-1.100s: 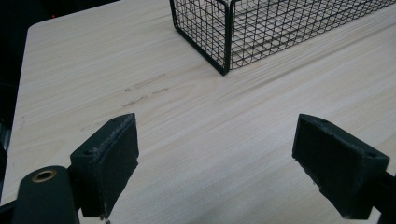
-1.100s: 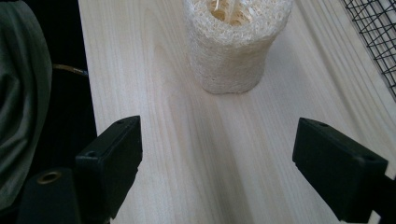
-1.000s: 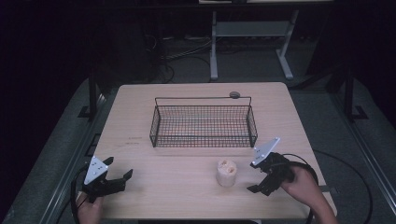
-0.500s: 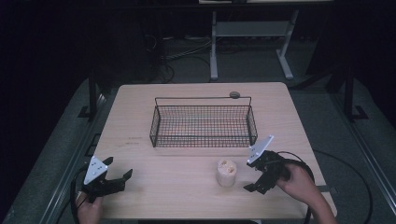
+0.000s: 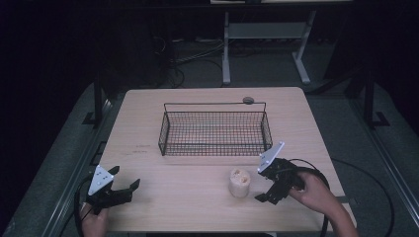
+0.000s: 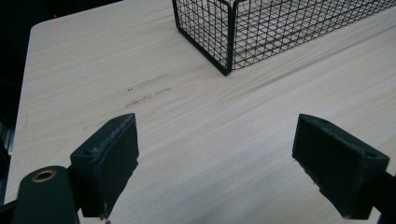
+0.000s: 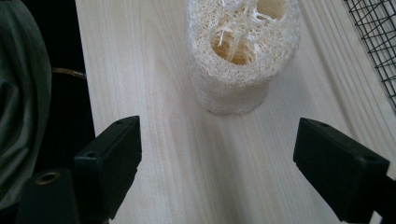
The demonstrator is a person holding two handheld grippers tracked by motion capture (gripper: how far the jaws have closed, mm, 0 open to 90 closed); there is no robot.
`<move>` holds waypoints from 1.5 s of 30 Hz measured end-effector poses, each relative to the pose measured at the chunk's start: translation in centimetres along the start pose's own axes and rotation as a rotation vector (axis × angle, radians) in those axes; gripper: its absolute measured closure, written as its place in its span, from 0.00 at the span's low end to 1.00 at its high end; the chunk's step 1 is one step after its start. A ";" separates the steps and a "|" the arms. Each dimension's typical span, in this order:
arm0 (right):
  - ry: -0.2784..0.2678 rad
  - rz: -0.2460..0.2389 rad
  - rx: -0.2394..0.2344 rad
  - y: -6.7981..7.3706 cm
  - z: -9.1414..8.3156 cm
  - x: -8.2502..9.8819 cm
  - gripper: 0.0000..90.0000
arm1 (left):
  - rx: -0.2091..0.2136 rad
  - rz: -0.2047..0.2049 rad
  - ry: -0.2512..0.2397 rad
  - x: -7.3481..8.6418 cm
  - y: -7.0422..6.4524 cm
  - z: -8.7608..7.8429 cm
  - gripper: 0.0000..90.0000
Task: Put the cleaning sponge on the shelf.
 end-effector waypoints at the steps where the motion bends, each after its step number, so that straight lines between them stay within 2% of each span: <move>1: 0.000 0.000 0.000 0.0 0.0 0.0 0.16 | 0.000 0.000 0.000 0.0 0.0 0.0 0.15; 16: 0.024 -0.051 -0.005 -0.1 -0.1 -1.9 0.17 | -0.002 -0.003 0.000 0.0 0.1 0.0 0.15; 45: 0.100 -0.093 -0.017 -1.7 1.4 -5.1 0.17 | 0.000 -0.003 -0.003 0.0 0.2 0.0 0.15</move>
Point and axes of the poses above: each handheld gripper's, and its own axes: z roughly forward along the jaws, x roughly out of its underside, y roughly to its left, the point moved 3 cm from there along z, roughly forward along the jaws, and after that the axes turned 9 degrees about -z, right-handed, at the moved point
